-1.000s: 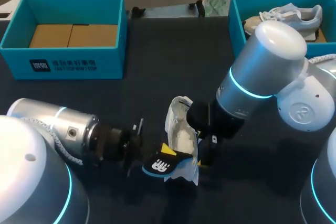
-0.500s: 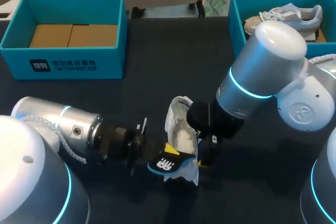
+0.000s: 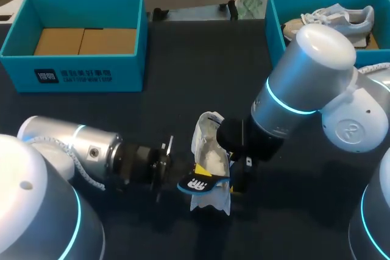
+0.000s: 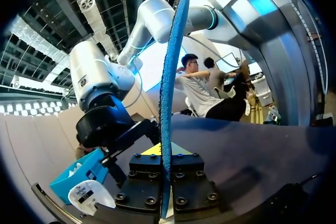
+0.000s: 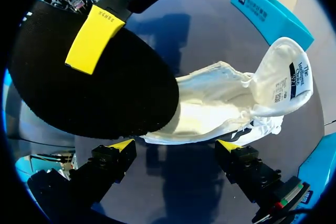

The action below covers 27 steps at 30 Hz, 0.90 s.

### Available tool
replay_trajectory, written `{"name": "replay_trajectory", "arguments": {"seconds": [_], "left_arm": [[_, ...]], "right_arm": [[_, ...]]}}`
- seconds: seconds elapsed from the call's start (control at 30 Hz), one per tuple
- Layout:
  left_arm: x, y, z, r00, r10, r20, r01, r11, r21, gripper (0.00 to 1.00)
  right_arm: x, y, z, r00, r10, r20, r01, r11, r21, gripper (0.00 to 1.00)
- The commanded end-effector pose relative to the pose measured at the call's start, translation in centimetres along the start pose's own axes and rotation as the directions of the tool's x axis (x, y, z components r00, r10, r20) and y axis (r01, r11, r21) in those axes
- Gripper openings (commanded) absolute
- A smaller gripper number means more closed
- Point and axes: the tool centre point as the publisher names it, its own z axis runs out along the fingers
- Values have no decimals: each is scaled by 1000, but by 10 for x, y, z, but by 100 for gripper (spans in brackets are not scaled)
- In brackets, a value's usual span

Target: Take the shoe out of the shoebox, open the shoe tongue, remove and reinsert the insole, then place the shoe into the shoebox

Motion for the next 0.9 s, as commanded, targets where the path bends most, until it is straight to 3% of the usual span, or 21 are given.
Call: {"name": "replay_trajectory", "arguments": {"seconds": [0.03,0.57,0.9], "left_arm": [[1,6,6,1000,-3,18,3,1000,3,0],[3,15,5,996,-26,89,27,1000,-11,0],[-2,31,2,988,-32,152,40,998,-48,0]], "right_arm": [[0,0,1,1000,0,1,0,1000,0,100],[0,0,1,1000,0,1,0,1000,0,100],[0,0,1,1000,0,1,0,1000,0,100]]}}
